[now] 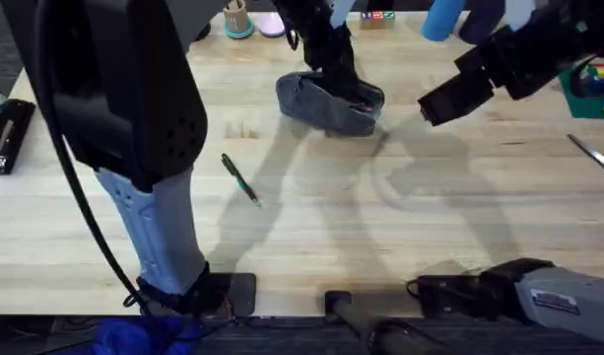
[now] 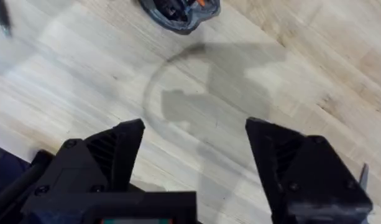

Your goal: Unzip the bag, pick up the pens from the table one at a time and place them inside, then zip the bag closed.

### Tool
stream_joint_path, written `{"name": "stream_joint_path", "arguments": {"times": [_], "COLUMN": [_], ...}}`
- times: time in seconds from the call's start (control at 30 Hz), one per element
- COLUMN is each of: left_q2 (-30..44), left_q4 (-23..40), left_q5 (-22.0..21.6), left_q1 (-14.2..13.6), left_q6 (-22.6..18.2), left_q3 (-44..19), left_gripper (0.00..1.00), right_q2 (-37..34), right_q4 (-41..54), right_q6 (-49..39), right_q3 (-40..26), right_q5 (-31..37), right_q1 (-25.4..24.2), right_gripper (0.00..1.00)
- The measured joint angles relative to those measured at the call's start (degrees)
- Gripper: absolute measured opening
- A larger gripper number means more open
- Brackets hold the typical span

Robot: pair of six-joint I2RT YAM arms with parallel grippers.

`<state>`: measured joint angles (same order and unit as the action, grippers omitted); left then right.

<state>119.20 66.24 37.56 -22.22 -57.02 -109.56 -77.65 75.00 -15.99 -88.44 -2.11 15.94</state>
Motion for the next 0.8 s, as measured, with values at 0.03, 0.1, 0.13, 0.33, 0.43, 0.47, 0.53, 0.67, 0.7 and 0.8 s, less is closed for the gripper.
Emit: {"name": "stream_joint_path", "arguments": {"times": [0.03, 0.1, 0.13, 0.33, 0.43, 0.47, 0.53, 0.67, 0.7, 0.8], "left_q2": [0.0, 0.0, 0.0, 0.0, 0.0, 0.0, 0.0, 0.0, 0.0, 0.0], "left_q4": [0.0, 0.0, 0.0, 0.0, 0.0, 0.0, 0.0, 0.1, 0.2, 0.2], "left_q5": [-0.1, -0.1, -0.1, -0.1, -0.1, -0.1, -0.1, -0.3, -0.9, -3.8], "left_q1": [0.0, 0.0, 0.0, 0.0, 0.0, 0.0, 0.0, 0.0, 0.0, 0.0], "left_q6": [0.0, 0.1, 0.2, 0.2, 0.2, 0.2, 0.2, 0.6, 1.5, 4.4], "left_q3": [0.0, 0.0, 0.0, 0.0, 0.0, 0.0, 0.0, -0.5, -1.2, -4.0], "left_gripper": [0.731, 0.968, 0.985, 0.993, 0.993, 0.992, 0.993, 0.994, 0.993, 0.994], "right_q2": [0.0, 0.0, 0.0, 0.0, 0.0, 0.0, 0.0, 0.0, 0.0, 0.0], "right_q4": [0.0, 0.0, 0.0, 0.0, 0.0, 0.0, 0.0, 0.0, 0.0, 0.0], "right_q6": [0.0, 0.0, 0.0, 0.0, 0.0, 0.0, 0.0, 0.0, 0.0, 0.0], "right_q3": [0.0, 0.0, 0.0, 0.0, 0.0, 0.0, 0.0, 0.0, 0.0, 0.0], "right_q5": [0.0, 0.0, 0.0, 0.0, 0.0, 0.0, 0.0, 0.0, 0.0, 0.0], "right_q1": [0.0, 0.0, 0.0, 0.0, 0.0, 0.0, 0.0, 0.0, 0.0, 0.0], "right_gripper": [0.996, 0.996, 0.996, 0.996, 0.996, 0.997, 0.996, 0.996, 0.996, 0.996]}}
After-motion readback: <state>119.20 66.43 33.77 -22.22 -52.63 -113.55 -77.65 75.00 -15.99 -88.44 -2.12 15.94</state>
